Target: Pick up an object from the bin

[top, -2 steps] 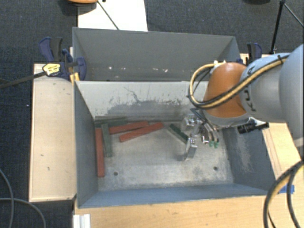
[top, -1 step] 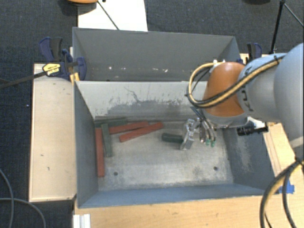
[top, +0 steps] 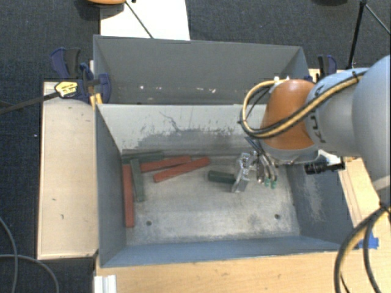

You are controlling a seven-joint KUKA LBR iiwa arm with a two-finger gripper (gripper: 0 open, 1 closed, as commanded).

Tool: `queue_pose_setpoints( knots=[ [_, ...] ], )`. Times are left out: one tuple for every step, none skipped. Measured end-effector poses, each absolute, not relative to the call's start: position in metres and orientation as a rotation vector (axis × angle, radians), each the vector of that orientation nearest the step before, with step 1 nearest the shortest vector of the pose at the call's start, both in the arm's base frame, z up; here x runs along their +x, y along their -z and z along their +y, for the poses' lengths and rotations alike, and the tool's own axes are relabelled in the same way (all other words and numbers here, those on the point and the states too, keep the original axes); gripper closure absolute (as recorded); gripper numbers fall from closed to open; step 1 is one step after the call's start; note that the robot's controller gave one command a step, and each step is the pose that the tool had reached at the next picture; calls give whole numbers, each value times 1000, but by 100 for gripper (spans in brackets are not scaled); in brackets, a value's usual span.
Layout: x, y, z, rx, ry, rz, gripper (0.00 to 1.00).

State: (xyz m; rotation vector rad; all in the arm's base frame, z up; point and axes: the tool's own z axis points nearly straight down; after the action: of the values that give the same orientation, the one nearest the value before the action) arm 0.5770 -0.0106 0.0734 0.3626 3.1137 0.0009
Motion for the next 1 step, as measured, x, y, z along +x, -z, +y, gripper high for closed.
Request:
queue_pose_setpoints(
  knots=[
    [587,-177,-13,336,0,3122,100]
  ],
)
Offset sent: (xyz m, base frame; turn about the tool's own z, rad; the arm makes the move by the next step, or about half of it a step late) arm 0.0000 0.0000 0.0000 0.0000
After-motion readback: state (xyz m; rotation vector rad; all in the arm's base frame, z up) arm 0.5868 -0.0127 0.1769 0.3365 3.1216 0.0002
